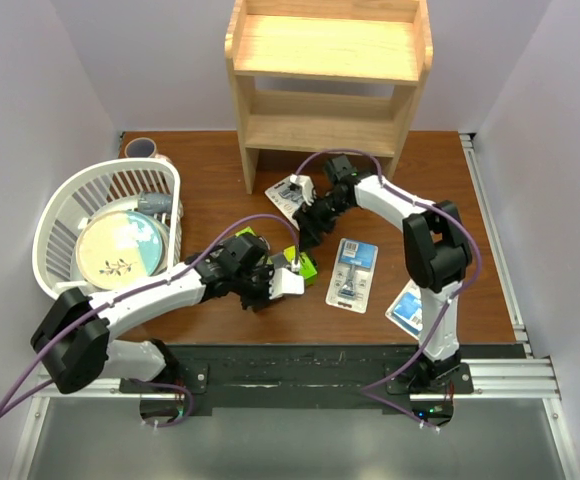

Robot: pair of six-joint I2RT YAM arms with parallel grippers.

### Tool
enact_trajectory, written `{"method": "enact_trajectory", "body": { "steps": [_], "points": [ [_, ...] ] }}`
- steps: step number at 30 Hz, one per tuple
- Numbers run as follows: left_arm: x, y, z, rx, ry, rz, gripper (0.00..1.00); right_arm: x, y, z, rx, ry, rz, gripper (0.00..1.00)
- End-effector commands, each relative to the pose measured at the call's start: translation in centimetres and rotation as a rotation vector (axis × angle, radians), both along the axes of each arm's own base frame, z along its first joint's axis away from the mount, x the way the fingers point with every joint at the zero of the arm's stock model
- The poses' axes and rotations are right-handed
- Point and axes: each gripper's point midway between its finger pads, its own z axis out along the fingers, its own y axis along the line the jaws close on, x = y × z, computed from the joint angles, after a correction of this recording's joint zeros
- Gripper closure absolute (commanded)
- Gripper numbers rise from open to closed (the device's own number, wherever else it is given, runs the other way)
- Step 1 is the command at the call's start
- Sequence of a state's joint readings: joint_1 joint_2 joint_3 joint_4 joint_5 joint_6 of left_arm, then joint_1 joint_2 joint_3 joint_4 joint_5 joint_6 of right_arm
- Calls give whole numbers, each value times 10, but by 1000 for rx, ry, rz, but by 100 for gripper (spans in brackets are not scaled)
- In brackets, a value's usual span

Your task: Place and organize the shaving razors onto the shelf

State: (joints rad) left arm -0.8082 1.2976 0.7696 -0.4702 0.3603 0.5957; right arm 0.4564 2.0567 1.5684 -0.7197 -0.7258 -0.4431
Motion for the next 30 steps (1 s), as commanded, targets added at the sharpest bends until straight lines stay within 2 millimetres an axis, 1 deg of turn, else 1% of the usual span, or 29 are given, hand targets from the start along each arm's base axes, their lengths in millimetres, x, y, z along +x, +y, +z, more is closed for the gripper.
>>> {"method": "enact_trajectory", "body": {
  "steps": [1, 2, 4, 5, 6, 7, 8, 10, 12, 13, 14, 15, 16, 17, 18, 19, 20, 21, 22, 23, 24, 26, 27, 28, 30],
  "points": [
    [-4, 0, 18, -18, 19, 16, 100, 8, 41, 11, 71, -83, 95, 22],
    [-7, 2, 17, -12, 28, 9, 100, 4, 48, 5, 72, -81, 119, 21],
    [-12, 6, 11, 2, 37, -14, 100, 2, 54, 1, 76, -86, 148, 21],
    [-12, 6, 11, 3, 32, -20, 100, -3, 57, -3, 68, -72, 160, 21],
    [-12, 8, 9, 9, 29, -22, 100, -7, 56, -14, 53, -38, 169, 22],
    [-12, 11, 4, 25, 22, -28, 100, -6, 59, -12, 54, -44, 188, 23],
    [-12, 12, 2, 30, 17, -35, 100, -16, 53, -16, 35, 18, 198, 25],
    [-10, 17, -5, 57, -1, -43, 100, -22, 48, -24, 7, 37, 226, 28],
    [-7, 19, -9, 65, -22, -44, 100, -31, 33, -28, -36, 49, 233, 30],
    [-5, 23, -14, 87, -37, -35, 100, -33, 28, -28, -45, 38, 243, 31],
    [1, 22, -15, 85, -63, -24, 100, -33, 19, -30, -65, 40, 234, 31],
    [5, 22, -16, 88, -79, -12, 100, -39, 11, -33, -79, 57, 229, 31],
    [9, 27, -22, 117, -96, -2, 100, -41, 5, -28, -84, 56, 221, 32],
    [15, 26, -21, 113, -125, 7, 100, -42, -5, -27, -94, 77, 200, 32],
    [18, 27, -24, 121, -139, 17, 100, -51, -15, -31, -104, 113, 192, 32],
    [23, 29, -27, 137, -159, 30, 100, -54, -21, -26, -100, 108, 191, 33],
    [31, 25, -24, 117, -193, 43, 100, -59, -31, -25, -111, 126, 184, 33],
    [37, 22, -22, 108, -215, 58, 100, -70, -39, -29, -126, 151, 192, 33],
    [46, 21, -21, 111, -239, 93, 100, -75, -44, -28, -128, 149, 203, 34],
    [56, 15, -15, 82, -277, 117, 100, -81, -48, -20, -124, 142, 204, 34],
    [62, 12, -13, 72, -292, 131, 100, -91, -53, -21, -127, 162, 208, 34],
    [76, 3, -8, 43, -325, 172, 100, -100, -53, -12, -101, 163, 204, 33],
    [79, -1, -7, 31, -330, 180, 100, -106, -54, -14, -99, 184, 194, 33],
    [83, -9, -8, 14, -319, 186, 100, -108, -52, -11, -91, 210, 163, 33],
    [95, -23, -2, -37, -335, 212, 100, -112, -49, -10, -84, 239, 126, 33]
  ]
}}
